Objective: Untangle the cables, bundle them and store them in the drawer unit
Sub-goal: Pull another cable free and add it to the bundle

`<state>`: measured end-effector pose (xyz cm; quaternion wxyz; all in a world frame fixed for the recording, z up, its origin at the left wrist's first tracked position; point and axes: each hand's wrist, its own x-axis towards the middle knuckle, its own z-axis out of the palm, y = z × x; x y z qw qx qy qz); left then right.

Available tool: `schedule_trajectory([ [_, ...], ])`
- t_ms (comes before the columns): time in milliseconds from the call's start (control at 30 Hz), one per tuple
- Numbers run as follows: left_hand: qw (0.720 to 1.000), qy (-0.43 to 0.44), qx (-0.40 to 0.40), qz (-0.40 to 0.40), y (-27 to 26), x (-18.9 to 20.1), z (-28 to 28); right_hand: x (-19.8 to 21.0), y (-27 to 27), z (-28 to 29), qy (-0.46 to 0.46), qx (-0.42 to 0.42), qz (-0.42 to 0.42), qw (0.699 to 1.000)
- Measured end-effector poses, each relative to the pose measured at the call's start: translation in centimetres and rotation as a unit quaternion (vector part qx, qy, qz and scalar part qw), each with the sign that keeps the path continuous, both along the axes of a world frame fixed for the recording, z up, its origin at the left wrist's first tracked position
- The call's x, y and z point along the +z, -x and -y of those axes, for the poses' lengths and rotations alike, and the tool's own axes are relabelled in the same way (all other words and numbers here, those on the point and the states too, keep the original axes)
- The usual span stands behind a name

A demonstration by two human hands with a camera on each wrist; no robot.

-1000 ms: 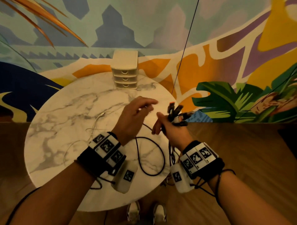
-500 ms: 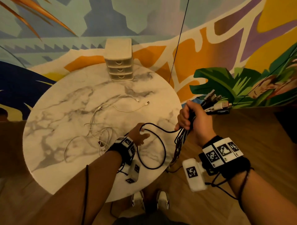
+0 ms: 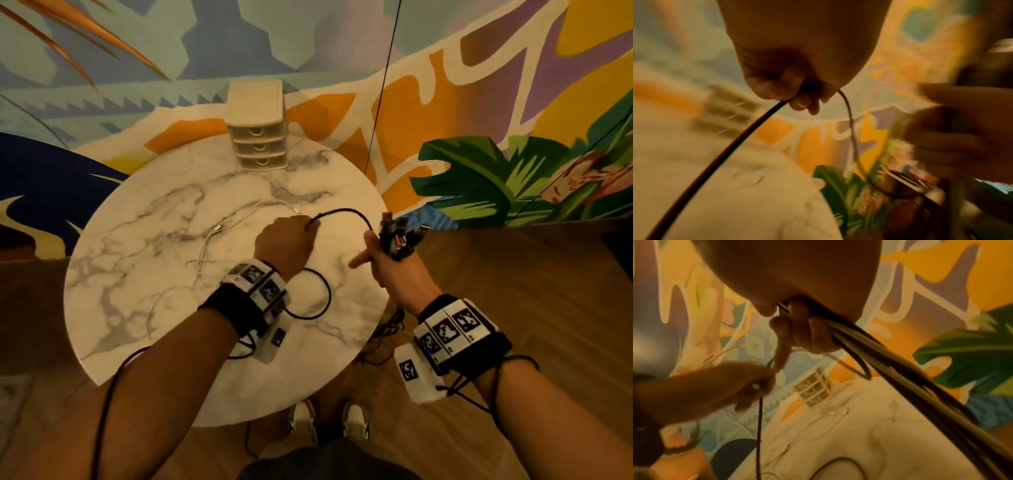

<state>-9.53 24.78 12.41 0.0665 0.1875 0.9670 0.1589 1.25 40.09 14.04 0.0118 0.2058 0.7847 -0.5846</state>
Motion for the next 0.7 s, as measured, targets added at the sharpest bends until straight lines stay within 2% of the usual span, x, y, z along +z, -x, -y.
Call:
schedule_trajectory([
  [67,0.986,0.091,-0.115,-0.077,-3.4,2.4,-2.7,-0.1,0.6,0.5,0.051,-0.007,0.016,0.999],
  [100,0.978,0.100,-0.152,-0.097,-4.6,2.7,-3.6,-0.1,0.8,0.5,0.071,-0.024,0.015,0.997],
  [133,0.977,0.086,-0.171,-0.091,-5.5,2.6,-4.1,0.0,0.9,0.3,0.080,-0.035,0.013,0.996],
  [200,0.986,0.034,-0.164,-0.027,-6.1,1.4,-4.0,-0.2,0.7,-0.4,0.062,-0.028,-0.002,0.998],
  [267,0.988,-0.009,-0.132,0.080,-5.8,-1.4,-2.6,-0.1,0.3,-1.2,0.056,-0.037,-0.028,0.997],
  [333,0.980,-0.014,-0.091,0.174,-5.1,-5.1,-0.1,0.2,-0.1,-2.2,0.077,-0.092,-0.057,0.991],
  [400,0.977,0.022,-0.039,0.209,-4.2,-8.3,3.2,0.4,-0.7,-3.3,0.092,-0.138,-0.081,0.983],
  [500,0.969,0.068,0.074,0.228,-2.8,-10.6,7.1,0.0,-2.0,-5.4,0.090,-0.173,-0.078,0.978],
  [600,0.951,-0.035,0.179,0.249,-0.5,-10.7,8.4,-0.5,-2.9,-6.6,0.060,-0.183,-0.065,0.979],
  [700,0.943,-0.201,0.203,0.171,0.9,-6.1,5.4,-0.9,-3.2,-7.8,0.058,-0.204,-0.069,0.975],
])
